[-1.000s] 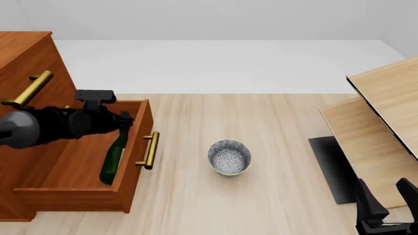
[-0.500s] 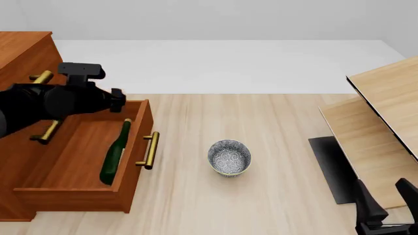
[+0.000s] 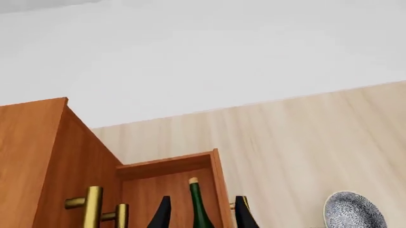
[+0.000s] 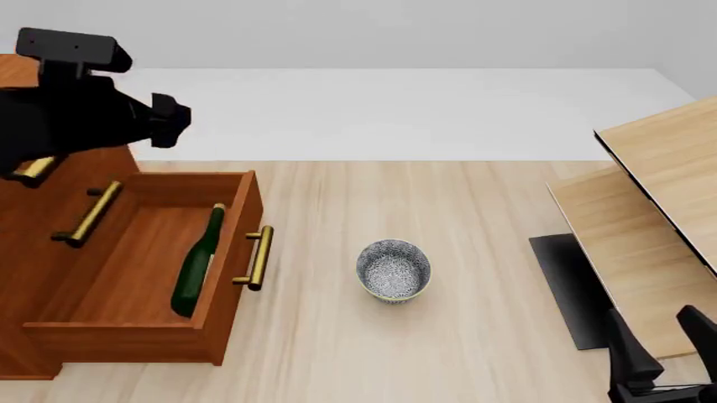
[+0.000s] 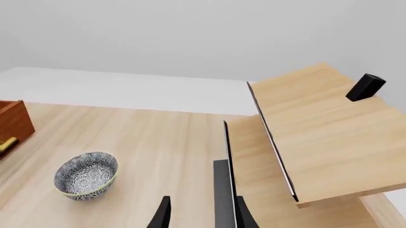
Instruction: Put the wine bottle in the bottom drawer of the cabinet.
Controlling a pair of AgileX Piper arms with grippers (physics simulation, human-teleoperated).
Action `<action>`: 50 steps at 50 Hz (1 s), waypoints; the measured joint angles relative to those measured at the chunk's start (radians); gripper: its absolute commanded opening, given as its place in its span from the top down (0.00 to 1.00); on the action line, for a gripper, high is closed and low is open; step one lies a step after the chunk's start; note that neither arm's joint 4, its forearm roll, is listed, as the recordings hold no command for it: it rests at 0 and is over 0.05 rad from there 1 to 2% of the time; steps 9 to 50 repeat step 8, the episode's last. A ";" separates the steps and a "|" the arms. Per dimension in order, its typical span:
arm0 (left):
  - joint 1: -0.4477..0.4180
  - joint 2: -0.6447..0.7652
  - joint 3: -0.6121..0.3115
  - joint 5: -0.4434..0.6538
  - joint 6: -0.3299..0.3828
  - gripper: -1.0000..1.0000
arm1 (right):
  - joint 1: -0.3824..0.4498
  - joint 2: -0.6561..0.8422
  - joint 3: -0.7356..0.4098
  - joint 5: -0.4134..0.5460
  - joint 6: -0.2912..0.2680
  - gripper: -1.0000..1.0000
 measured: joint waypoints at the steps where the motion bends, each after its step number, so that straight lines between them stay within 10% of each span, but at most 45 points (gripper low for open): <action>1: -0.003 -0.011 -0.003 0.007 0.001 0.00 | 0.000 0.001 0.000 0.000 0.000 0.00; 50: -0.018 -0.088 -0.028 0.054 0.006 0.00 | 0.002 0.007 0.000 -0.005 -0.002 0.00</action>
